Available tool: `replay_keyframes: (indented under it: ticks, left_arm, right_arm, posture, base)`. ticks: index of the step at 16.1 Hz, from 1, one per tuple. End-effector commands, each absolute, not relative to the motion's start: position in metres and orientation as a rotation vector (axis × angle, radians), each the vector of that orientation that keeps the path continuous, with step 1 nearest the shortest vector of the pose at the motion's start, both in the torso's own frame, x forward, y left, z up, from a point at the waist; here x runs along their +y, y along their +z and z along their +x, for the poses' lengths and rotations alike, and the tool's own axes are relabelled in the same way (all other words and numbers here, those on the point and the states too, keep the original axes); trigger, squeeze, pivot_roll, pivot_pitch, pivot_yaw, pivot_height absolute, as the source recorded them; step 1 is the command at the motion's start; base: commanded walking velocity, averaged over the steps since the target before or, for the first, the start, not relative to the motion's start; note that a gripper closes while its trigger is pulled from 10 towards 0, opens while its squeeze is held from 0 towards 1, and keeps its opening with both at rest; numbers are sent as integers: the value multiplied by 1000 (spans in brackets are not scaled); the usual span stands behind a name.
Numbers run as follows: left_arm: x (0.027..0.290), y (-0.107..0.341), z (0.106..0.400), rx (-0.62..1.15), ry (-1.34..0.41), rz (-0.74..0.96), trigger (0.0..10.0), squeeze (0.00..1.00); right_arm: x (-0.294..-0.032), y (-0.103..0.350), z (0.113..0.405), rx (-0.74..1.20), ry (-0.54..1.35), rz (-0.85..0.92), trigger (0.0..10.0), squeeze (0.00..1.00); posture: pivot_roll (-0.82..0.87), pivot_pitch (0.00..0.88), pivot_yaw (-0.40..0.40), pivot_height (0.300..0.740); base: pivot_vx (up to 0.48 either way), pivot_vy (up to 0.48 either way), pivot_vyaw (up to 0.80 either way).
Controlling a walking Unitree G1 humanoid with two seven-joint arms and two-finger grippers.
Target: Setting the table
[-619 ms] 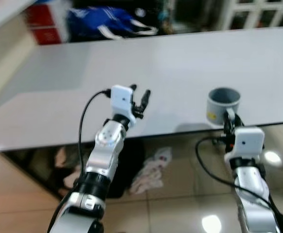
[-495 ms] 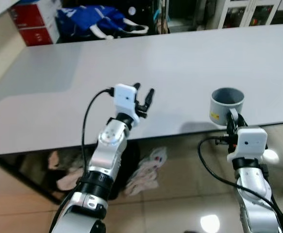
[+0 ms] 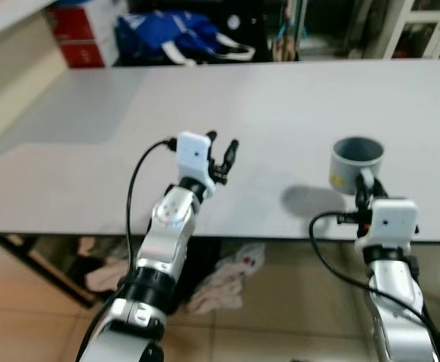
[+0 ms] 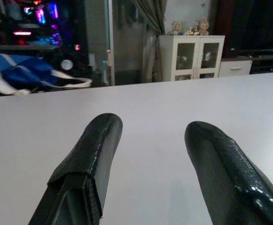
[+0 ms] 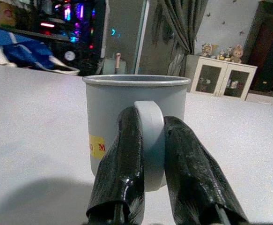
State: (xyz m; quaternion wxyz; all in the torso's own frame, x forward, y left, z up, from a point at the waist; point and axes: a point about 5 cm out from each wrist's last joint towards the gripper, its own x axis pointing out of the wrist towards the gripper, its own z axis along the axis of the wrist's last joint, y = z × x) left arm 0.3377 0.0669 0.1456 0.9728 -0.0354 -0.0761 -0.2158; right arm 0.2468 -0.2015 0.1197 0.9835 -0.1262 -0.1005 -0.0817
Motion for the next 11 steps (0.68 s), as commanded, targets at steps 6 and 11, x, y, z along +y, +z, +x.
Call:
replay_keyframes:
  ticks: [6, 11]
  left_arm:
    - [50, 162, 335, -137, -623, -31, 10000, 0]
    - [64, 146, 319, -99, -629, 28, 10000, 0]
  right_arm:
    - [-212, 147, 278, -269, -205, -236, 10000, 0]
    - [-229, 147, 316, -270, -231, -217, 10000, 0]
  posture:
    - [23, 0, 100, 735]
    - [82, 0, 103, 735]
  base:
    - [107, -118, 0]
    - [0, 0, 0]
